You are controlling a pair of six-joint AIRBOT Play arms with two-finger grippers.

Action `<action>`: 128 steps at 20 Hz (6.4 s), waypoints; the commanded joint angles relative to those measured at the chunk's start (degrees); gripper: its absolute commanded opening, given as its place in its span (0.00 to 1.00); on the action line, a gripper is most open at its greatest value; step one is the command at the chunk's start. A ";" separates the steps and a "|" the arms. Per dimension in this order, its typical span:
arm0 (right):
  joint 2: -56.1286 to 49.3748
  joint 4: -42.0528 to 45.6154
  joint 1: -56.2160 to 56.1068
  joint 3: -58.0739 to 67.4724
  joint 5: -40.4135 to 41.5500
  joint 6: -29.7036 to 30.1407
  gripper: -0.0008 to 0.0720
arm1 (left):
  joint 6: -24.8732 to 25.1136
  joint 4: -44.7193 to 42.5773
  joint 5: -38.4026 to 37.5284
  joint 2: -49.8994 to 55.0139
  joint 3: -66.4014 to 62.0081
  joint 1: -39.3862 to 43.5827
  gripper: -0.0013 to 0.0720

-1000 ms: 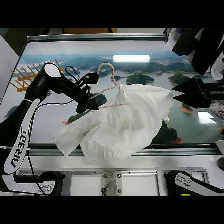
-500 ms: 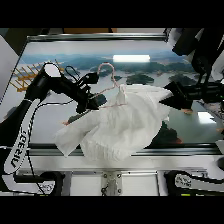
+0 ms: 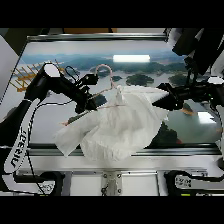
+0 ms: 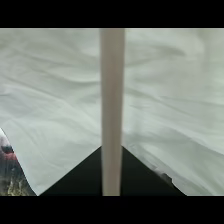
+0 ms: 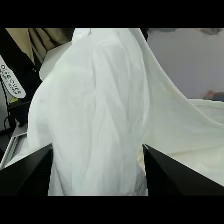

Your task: Fold the clothes and pants, and hang the long-sleeved shirts on hangers.

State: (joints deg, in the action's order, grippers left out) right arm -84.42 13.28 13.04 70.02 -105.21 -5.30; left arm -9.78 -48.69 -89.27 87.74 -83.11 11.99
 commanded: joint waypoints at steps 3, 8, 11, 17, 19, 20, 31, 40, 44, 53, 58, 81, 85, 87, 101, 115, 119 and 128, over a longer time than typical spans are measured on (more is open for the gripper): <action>-0.11 -0.07 -0.33 -0.04 -0.24 -0.87 0.85 | -0.13 0.68 0.31 0.00 -0.07 0.04 0.04; -0.11 -0.09 -0.33 -0.04 -0.24 -0.87 0.85 | -0.11 0.68 0.33 0.00 -0.07 0.04 0.04; -0.11 -0.09 -0.33 -0.04 -0.24 -0.87 0.85 | -0.11 0.66 0.33 0.02 -0.07 0.04 0.04; -0.11 -0.07 -0.33 -0.04 -0.24 -0.87 0.80 | -0.11 0.68 0.31 0.00 -0.07 0.04 0.04; -0.11 -0.07 -0.33 -0.04 -0.28 -0.87 0.36 | -0.11 0.68 0.35 0.02 -0.07 0.04 0.04; -0.11 -0.07 -0.33 -0.04 -0.28 -0.90 0.04 | -0.11 0.68 0.37 0.02 -0.07 0.04 0.04; -0.11 -0.07 -0.33 -0.04 -0.09 -0.90 0.03 | -0.11 0.68 0.35 0.00 -0.07 0.04 0.04; -0.11 -0.09 -0.33 -0.04 -0.26 -0.66 0.02 | -0.11 0.24 0.33 0.00 -0.07 0.04 0.04; -0.11 -0.09 -0.33 -0.04 -0.26 -0.66 0.02 | -0.76 0.24 1.44 0.00 -0.07 0.02 0.57; -0.11 -0.09 -0.33 -0.04 0.07 -0.66 0.02 | -5.73 0.31 2.71 -0.02 -0.09 -1.79 0.57; -0.11 -0.07 -0.33 -0.04 1.77 -0.68 0.02 | -8.92 0.28 2.75 -1.09 -0.07 -3.04 0.57; 1.77 -1.81 -0.26 -0.02 3.10 -0.63 0.02 | -27.47 0.70 2.29 -17.44 -0.02 -11.63 0.57; 6.23 -2.19 -0.22 -0.04 1.57 -0.68 0.02 | -35.30 0.72 8.87 -19.74 -0.04 -17.53 0.57; 9.03 -2.21 0.11 -0.02 0.90 -0.74 0.02 | -41.18 0.63 10.80 -19.43 0.02 -19.08 0.57; 21.09 -2.16 1.86 -0.04 -0.26 -11.15 0.02 | -57.94 4.96 18.49 -5.66 0.02 -4.20 0.58; 21.62 -2.16 1.86 -0.04 -0.24 -12.76 0.02 | -59.04 1.42 26.69 -3.10 0.04 4.52 0.57; 21.68 -2.16 1.86 -0.04 -0.24 -12.76 0.02 | -59.28 1.66 27.71 -0.94 0.04 6.71 0.25; 22.53 -4.94 1.88 -0.04 6.43 -12.74 0.02 | -60.74 0.02 21.29 -6.05 0.04 -6.34 0.03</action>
State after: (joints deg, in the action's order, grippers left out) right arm -62.22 10.48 14.87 69.93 -103.83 -18.04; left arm -70.35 -47.27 -64.31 83.57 -83.07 10.35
